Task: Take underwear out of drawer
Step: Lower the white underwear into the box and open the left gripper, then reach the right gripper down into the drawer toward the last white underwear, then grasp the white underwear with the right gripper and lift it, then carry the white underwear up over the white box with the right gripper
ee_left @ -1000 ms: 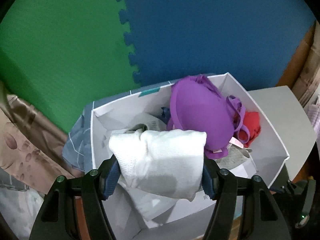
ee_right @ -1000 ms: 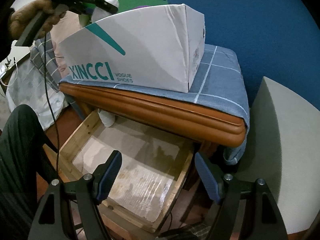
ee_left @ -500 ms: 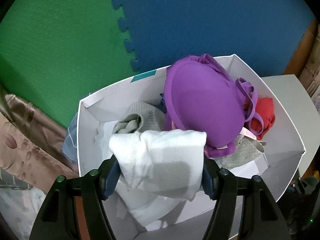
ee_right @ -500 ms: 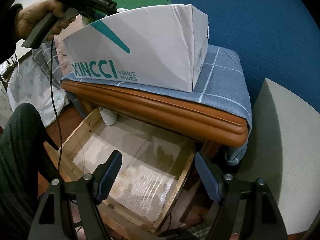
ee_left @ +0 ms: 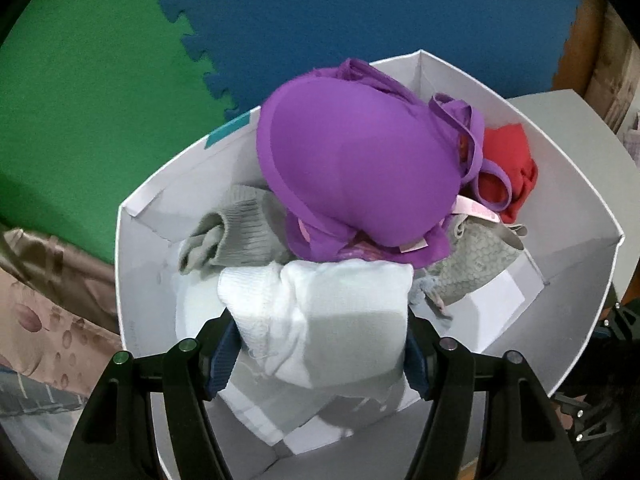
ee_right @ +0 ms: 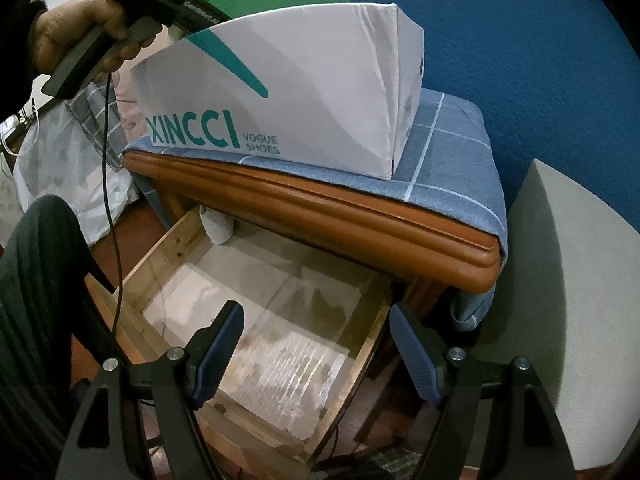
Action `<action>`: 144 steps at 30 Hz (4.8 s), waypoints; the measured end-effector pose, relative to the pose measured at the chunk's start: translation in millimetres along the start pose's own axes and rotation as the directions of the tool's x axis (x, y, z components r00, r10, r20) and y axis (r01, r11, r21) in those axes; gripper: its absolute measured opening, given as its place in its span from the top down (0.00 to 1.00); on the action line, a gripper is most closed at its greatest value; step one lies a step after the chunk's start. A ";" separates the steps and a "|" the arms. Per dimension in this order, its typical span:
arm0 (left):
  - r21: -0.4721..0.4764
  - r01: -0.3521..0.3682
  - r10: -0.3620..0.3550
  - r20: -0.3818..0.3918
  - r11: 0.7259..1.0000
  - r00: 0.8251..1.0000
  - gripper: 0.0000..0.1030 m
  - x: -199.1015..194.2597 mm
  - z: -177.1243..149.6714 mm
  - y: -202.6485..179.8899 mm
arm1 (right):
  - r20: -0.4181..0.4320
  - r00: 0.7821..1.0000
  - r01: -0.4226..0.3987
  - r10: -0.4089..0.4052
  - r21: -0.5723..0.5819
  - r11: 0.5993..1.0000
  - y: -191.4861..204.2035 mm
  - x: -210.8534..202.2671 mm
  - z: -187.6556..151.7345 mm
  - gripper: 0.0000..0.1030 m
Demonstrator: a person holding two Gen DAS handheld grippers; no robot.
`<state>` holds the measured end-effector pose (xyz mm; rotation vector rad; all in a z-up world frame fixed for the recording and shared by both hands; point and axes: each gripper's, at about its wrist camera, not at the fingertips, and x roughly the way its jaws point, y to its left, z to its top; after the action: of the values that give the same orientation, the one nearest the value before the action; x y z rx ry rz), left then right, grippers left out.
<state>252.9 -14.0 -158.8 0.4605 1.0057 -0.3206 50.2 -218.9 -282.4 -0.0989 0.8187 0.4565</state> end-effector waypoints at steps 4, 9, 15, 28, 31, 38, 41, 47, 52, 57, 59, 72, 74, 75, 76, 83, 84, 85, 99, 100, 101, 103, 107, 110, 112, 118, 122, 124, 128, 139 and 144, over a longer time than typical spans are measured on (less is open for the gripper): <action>0.000 -0.023 0.023 -0.005 1.000 1.000 0.31 7.1 -0.9 -0.9 | -0.008 1.000 0.002 -0.002 -0.018 1.000 3.0 1.3 -0.8 0.25; -0.060 0.064 -0.058 0.096 0.996 0.994 0.09 -17.7 -11.9 9.3 | -0.009 1.000 -0.005 0.005 -0.067 0.998 13.6 -0.4 -1.0 0.25; -0.067 0.160 -0.115 0.444 0.985 0.889 0.00 -100.3 -109.4 34.8 | -0.045 0.997 -0.072 0.063 -0.232 0.970 64.7 17.8 3.3 0.25; -0.372 -0.050 0.286 0.614 0.927 0.736 0.00 -125.7 -316.8 97.1 | -0.180 0.977 -0.200 0.113 -0.600 0.774 189.2 177.4 27.6 0.24; -0.440 -0.033 0.320 0.599 0.897 0.734 0.01 -118.9 -323.1 110.8 | -0.233 0.967 -0.225 0.101 -0.599 0.769 189.7 210.1 24.2 0.24; -0.479 0.000 0.320 0.587 0.878 0.744 0.01 -112.6 -326.3 122.7 | 0.070 0.997 0.060 -0.012 -0.738 0.672 206.7 241.4 -11.0 0.23; -0.464 -0.021 0.322 0.579 0.885 0.749 0.01 -110.5 -324.5 116.9 | 0.194 0.981 0.160 -0.028 -0.710 0.686 210.8 251.3 -8.0 0.23; -0.448 -0.023 0.296 0.548 0.893 0.782 0.01 -98.1 -314.0 117.7 | 0.246 0.968 0.206 -0.056 -0.640 0.740 212.2 287.6 21.3 0.25; -0.465 -0.014 0.289 0.525 0.885 0.801 0.01 -91.0 -309.5 124.0 | 0.105 0.994 0.074 -0.002 -0.687 0.723 226.7 298.8 21.9 0.68; -0.441 -0.031 0.294 0.542 0.897 0.787 0.01 -92.9 -309.6 118.6 | 0.024 0.999 -0.004 0.045 -0.842 0.539 223.8 264.9 -26.1 0.69; -0.437 -0.039 0.303 0.554 0.899 0.775 0.01 -95.8 -311.2 114.8 | -0.003 1.000 -0.020 0.031 -0.835 0.550 212.1 255.3 -29.4 0.69; -0.435 -0.137 0.387 0.562 0.890 0.731 0.00 -106.5 -313.7 96.0 | 0.090 0.995 0.096 -0.042 -0.765 0.636 206.0 147.6 -34.5 0.69; -0.440 -0.131 0.388 0.567 0.888 0.726 0.01 -107.0 -313.3 96.1 | 0.125 0.990 0.140 -0.070 -0.744 0.654 206.7 135.5 -35.2 0.69; -0.442 -0.125 0.386 0.572 0.888 0.724 0.01 -107.5 -313.4 96.5 | 0.138 0.987 0.160 -0.086 -0.722 0.673 209.6 128.6 -28.7 0.69; -0.446 -0.118 0.385 0.576 0.887 0.721 0.01 -108.2 -313.4 97.0 | 0.152 0.983 0.178 -0.100 -0.692 0.699 207.5 117.7 -26.4 0.69; -0.406 -0.209 0.423 0.562 0.890 0.711 0.00 -104.4 -300.1 78.1 | 0.208 0.961 0.265 -0.181 -0.520 0.812 182.8 41.6 11.0 0.69; -0.394 -0.209 0.415 0.565 0.895 0.713 0.00 -103.5 -298.7 75.9 | 0.215 0.956 0.282 -0.200 -0.489 0.825 179.4 33.1 15.4 0.69; -0.387 -0.205 0.408 0.567 0.899 0.716 0.00 -102.9 -297.4 75.0 | 0.215 0.954 0.288 -0.208 -0.464 0.838 175.6 30.0 17.0 0.69; -0.403 -0.187 0.402 0.557 0.896 0.727 0.00 -102.5 -294.5 79.8 | 0.273 0.880 0.443 -0.388 -0.178 0.879 117.5 -107.3 80.6 0.69; -0.403 -0.193 0.406 0.550 0.895 0.730 0.00 -101.2 -294.1 79.9 | 0.278 0.874 0.453 -0.398 -0.171 0.875 116.1 -112.0 84.8 0.69; -0.403 -0.200 0.409 0.543 0.893 0.734 0.00 -99.9 -293.4 80.1 | 0.284 0.867 0.466 -0.411 -0.165 0.869 114.5 -116.0 88.6 0.69; -0.399 -0.209 0.411 0.532 0.893 0.740 0.00 -97.6 -291.7 80.0 | 0.288 0.852 0.489 -0.437 -0.141 0.861 108.6 -122.8 97.7 0.69; -0.391 -0.220 0.413 0.528 0.894 0.742 0.00 -96.3 -291.1 78.6 | 0.292 0.839 0.501 -0.459 -0.086 0.861 93.8 -130.8 113.5 0.69; -0.388 -0.224 0.414 0.521 0.894 0.747 0.00 -94.5 -290.4 79.1 | 0.296 0.827 0.517 -0.477 -0.071 0.853 85.6 -134.6 123.6 0.69; -0.386 -0.226 0.413 0.518 0.894 0.749 0.00 -93.8 -289.6 78.9 | 0.293 0.826 0.517 -0.481 -0.057 0.854 80.0 -135.7 129.4 0.69; -0.386 -0.228 0.414 0.516 0.894 0.750 0.00 -92.9 -289.3 79.0 | 0.291 0.814 0.539 -0.502 -0.059 0.840 77.3 -130.2 140.7 0.69; -0.386 -0.227 0.413 0.516 0.894 0.750 0.00 -92.8 -289.3 79.3 | 0.293 0.814 0.539 -0.502 -0.060 0.840 80.0 -125.7 147.7 0.68; -0.386 -0.226 0.413 0.517 0.894 0.750 0.00 -93.2 -289.3 79.4 | 0.296 0.813 0.541 -0.502 -0.063 0.839 81.8 -125.0 150.9 0.69; -0.388 -0.221 0.410 0.520 0.895 0.749 0.00 -93.0 -290.4 80.9 | 0.304 0.809 0.546 -0.503 -0.069 0.835 85.1 -125.4 157.5 0.69; -0.388 -0.218 0.409 0.521 0.895 0.749 0.00 -93.4 -291.2 82.6 | 0.346 0.799 0.552 -0.491 -0.097 0.828 105.7 -130.8 184.0 0.69; -0.397 -0.210 0.409 0.526 0.893 0.746 0.00 -93.4 -293.1 82.3 | 0.360 0.803 0.544 -0.475 -0.117 0.831 117.3 -128.2 196.1 0.69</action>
<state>29.5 210.4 -192.7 0.2009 0.3250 0.0165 57.6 -108.2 -45.0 -0.4312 0.3910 0.0341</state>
